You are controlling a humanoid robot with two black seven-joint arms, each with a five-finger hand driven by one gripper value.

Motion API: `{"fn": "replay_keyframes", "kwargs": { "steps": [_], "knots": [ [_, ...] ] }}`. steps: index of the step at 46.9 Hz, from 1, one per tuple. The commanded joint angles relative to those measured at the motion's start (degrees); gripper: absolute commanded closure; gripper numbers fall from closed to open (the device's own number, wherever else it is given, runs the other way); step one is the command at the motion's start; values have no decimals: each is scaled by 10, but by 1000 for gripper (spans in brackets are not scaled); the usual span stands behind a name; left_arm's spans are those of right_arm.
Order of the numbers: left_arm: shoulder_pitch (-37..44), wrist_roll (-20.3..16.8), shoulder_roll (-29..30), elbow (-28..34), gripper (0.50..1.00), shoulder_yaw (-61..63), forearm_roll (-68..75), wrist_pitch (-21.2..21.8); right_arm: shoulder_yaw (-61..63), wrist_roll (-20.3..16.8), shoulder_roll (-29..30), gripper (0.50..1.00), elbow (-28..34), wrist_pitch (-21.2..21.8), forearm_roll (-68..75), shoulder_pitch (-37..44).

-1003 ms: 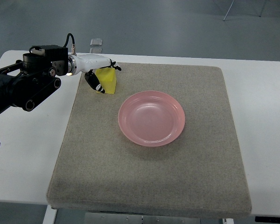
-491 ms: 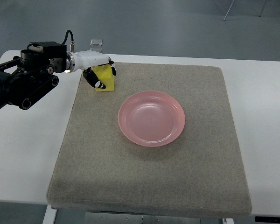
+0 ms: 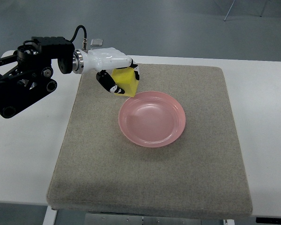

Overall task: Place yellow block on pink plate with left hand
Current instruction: 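Carry the yellow cube with the left hand over the pink plate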

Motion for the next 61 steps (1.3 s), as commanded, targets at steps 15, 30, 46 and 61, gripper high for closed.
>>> {"fn": "replay_keyframes", "kwargs": {
  "steps": [15,30,46,61],
  "knots": [
    [18,4,-71,-12,1000,42,26,6,0,0,0,576,0,1,0,0],
    [33,5,-99,12,1000,49,81,8,0,0,0,576,0,0,0,0],
    [35,4,-99,12,523,47,65,46,0,0,0,576,0,0,0,0],
    [30,0,-83,0,506,43,-10,46,0,0,0,576,0,1,0,0]
  ]
}}
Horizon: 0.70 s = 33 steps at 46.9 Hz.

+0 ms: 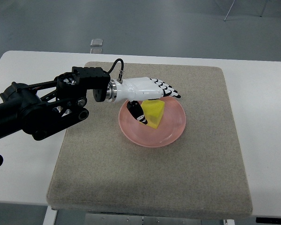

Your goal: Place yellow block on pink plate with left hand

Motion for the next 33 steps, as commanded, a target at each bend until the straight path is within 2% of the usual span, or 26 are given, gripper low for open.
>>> {"fn": "replay_keyframes", "kwargs": {
  "steps": [1,14,25,33],
  "knots": [
    [0,-1,9,-2,508,-2,-32,2,0,0,0,576,0,1,0,0],
    [0,-3,54,10,506,-18,-328,31,0,0,0,576,0,0,0,0],
    [4,-3,67,89,504,-23,-585,31,0,0,0,576,0,0,0,0],
    [5,-3,67,155,506,-24,-678,28,0,0,0,576,0,0,0,0]
  ]
}}
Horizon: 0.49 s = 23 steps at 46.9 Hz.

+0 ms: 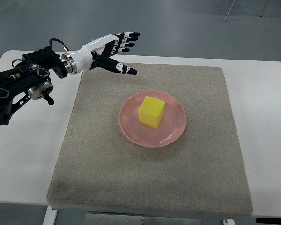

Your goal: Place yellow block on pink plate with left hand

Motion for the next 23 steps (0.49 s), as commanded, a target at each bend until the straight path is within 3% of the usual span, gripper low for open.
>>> {"fn": "replay_keyframes", "kwargs": {
  "steps": [1,11,23],
  "knots": [
    [0,0,-7,35,506,-1,-42,-1,0,0,0,576,0,0,0,0],
    [0,1,-10,100,504,-13,-196,-24,0,0,0,576,0,0,0,0],
    [30,2,-7,164,506,-17,-321,-199,0,0,0,576,0,0,0,0]
  ]
}}
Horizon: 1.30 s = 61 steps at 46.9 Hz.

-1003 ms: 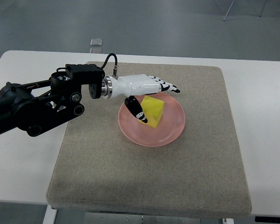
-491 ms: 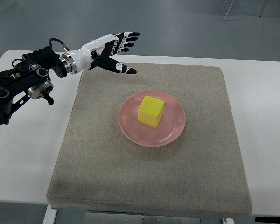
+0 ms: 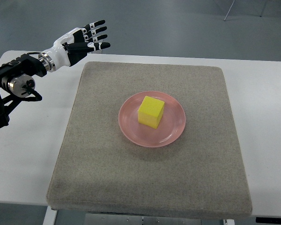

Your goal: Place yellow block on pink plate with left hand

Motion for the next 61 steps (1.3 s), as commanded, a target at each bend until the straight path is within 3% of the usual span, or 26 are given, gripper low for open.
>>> {"fn": "replay_keyframes", "kwargs": {
  "steps": [1,5,12,23,28,61],
  "knots": [
    [7,1,3,6,506,-1,-17,-51,0,0,0,576,0,1,0,0],
    [15,6,7,6,506,-1,-17,-78,0,0,0,576,0,0,0,0],
    [16,23,8,4,506,-1,-30,-81,0,0,0,576,0,1,0,0],
    [15,144,4,41,506,-24,-114,-82,3,0,0,576,0,1,0,0],
    [15,174,4,43,506,-28,-161,-82,0,0,0,576,1,5,0,-1],
    [7,177,2,63,506,-28,-162,-77,-2,1,0,576,39,9,-3,-3]
  ]
}}
